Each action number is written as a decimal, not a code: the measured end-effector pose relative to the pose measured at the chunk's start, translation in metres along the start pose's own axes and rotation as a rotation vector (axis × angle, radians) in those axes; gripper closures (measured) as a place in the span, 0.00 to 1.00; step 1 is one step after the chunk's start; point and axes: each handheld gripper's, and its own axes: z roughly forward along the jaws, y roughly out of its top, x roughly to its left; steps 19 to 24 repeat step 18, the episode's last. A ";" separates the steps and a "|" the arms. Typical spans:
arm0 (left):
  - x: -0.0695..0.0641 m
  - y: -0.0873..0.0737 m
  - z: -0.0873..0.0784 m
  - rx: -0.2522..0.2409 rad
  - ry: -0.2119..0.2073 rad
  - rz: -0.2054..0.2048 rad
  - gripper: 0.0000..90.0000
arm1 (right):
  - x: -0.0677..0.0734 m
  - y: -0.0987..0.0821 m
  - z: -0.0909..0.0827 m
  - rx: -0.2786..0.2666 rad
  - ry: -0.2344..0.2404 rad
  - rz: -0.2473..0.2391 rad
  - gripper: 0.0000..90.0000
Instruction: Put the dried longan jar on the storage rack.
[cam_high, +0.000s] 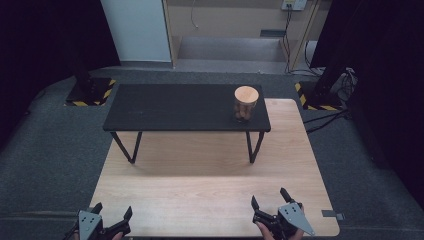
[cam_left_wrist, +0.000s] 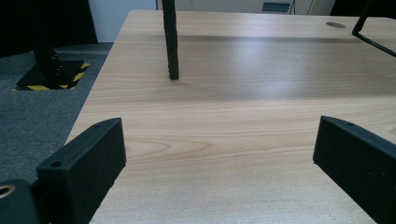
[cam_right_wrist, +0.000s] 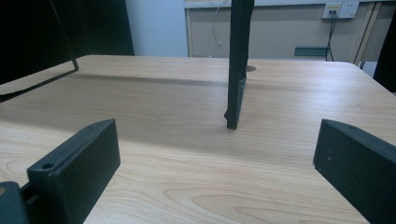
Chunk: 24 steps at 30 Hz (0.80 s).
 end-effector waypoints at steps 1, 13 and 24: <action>0.000 0.000 0.000 0.000 0.000 0.000 0.01 | 0.000 0.000 0.000 0.000 0.000 0.001 0.01; 0.000 0.000 0.000 -0.002 -0.003 0.000 0.01 | -0.003 -0.001 -0.003 0.001 -0.003 0.020 0.01; 0.001 -0.001 -0.001 -0.007 -0.004 -0.001 0.01 | -0.002 0.000 -0.006 -0.003 0.003 0.026 0.01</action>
